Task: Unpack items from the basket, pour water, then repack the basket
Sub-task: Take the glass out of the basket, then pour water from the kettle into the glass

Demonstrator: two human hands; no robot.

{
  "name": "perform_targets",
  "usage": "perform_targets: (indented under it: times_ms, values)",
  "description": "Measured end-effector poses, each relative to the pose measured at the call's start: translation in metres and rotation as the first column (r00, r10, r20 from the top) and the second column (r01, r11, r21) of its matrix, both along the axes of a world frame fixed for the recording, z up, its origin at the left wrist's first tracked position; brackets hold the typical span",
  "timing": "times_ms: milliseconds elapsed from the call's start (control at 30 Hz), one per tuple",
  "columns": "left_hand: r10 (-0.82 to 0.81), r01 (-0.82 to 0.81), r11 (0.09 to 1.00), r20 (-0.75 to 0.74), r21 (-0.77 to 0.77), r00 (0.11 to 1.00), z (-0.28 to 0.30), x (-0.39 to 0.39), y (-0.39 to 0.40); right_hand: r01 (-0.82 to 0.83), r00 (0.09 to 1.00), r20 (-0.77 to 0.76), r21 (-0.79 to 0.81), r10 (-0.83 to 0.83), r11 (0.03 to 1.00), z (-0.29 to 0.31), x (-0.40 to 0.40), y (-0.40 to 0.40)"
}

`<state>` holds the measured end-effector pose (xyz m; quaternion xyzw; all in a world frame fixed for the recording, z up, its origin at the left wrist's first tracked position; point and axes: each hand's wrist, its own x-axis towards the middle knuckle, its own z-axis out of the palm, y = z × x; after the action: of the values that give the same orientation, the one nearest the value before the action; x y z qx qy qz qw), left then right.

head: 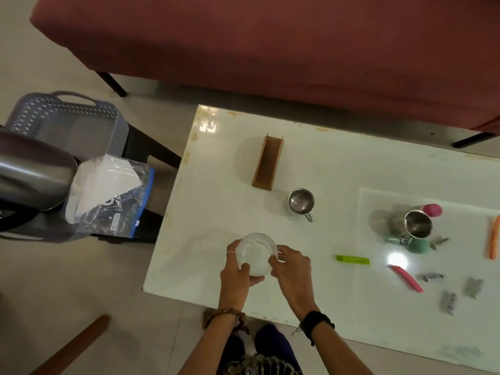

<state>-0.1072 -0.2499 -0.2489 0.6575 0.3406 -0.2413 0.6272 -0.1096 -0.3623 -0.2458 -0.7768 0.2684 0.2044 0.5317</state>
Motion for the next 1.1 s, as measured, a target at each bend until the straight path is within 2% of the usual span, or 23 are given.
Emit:
perform_targets:
  times_ms: [233,633,733,800,867,967,1100]
  values:
    - [-0.012,0.012,1.000,0.019,-0.001,1.000,-0.021,0.007,0.001,-0.021,1.000,-0.012,0.006,0.021,1.000,-0.020,0.007,-0.002]
    - [-0.028,0.028,1.000,0.076,0.006,0.997,-0.021,0.013,0.001,-0.026,1.000,0.000,-0.047,0.026,0.999,-0.024,0.013,0.003]
    - [-0.051,0.050,0.999,0.066,0.018,0.996,-0.018,0.011,0.004,-0.031,0.999,-0.011,-0.164,0.030,0.986,-0.018,0.014,0.006]
    - [-0.069,0.066,0.995,0.050,0.071,0.996,-0.011,0.010,0.010,-0.058,0.998,-0.010,-0.286,0.057,0.956,-0.009,0.016,0.007]
    - [-0.085,0.077,0.987,0.051,0.140,0.995,-0.001,0.008,0.023,-0.059,0.997,0.034,-0.335,0.075,0.940,0.007,0.018,0.012]
    - [-0.106,0.078,0.975,0.130,0.207,0.986,0.025,0.004,0.051,-0.027,0.982,0.172,-0.288,0.079,0.957,0.035,0.022,0.031]
    - [-0.070,-0.013,0.959,0.280,0.284,0.958,0.062,0.000,0.117,-0.137,0.947,0.278,-0.095,0.159,0.986,0.068,0.032,0.096]
